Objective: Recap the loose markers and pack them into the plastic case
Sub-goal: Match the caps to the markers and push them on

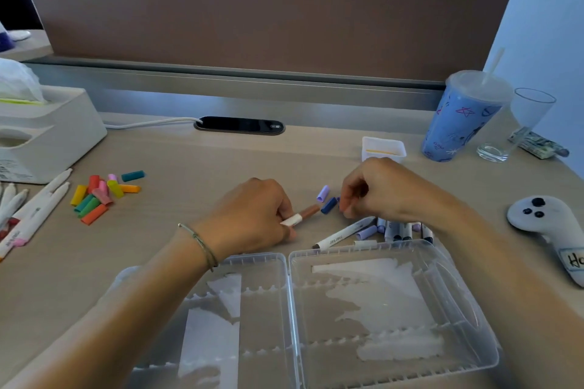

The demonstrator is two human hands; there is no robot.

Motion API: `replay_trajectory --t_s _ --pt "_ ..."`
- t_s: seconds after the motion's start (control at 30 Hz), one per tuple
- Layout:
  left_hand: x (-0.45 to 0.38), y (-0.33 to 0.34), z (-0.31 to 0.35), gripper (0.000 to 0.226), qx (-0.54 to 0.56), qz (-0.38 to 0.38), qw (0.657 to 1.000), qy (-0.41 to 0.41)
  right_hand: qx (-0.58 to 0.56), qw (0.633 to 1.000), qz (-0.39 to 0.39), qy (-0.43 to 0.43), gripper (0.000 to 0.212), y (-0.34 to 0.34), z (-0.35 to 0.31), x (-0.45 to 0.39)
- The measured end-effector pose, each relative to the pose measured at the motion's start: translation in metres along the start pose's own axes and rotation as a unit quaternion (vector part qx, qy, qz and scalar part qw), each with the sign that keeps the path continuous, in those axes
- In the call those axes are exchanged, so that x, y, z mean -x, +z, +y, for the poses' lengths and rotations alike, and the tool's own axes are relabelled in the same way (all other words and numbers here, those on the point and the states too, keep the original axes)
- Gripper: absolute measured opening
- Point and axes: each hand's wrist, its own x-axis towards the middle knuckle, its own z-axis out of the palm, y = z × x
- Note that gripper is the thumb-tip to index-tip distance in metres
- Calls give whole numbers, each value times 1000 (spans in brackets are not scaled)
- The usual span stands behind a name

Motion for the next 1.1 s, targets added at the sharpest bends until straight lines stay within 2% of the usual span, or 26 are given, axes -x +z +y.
replay_trajectory --t_s 0.17,0.33,0.5,0.7,0.8,0.9,1.0,1.1 --pt "1 -1 -5 29 -63 12 998 3 61 995 -72 29 10 4 1 2" --pt "0 -3 -7 26 -62 4 998 -1 122 990 -75 -2 12 14 -1 1" --pt "-4 -5 -12 6 -7 40 999 -5 52 995 -84 -8 7 8 2 2" --pt "-7 -9 -11 24 99 105 989 16 -33 997 -42 -62 5 -4 0 4" --pt "-1 -10 -1 22 139 73 987 45 -64 994 -1 -90 5 -3 -7 2" --pt "1 -9 7 17 127 45 989 66 -101 990 11 -98 4 -5 -12 3" --pt "1 -7 7 12 102 52 992 62 -120 988 24 -94 11 -15 -12 9" --pt "1 -5 4 12 94 43 994 46 -79 992 76 -58 14 -35 3 15"
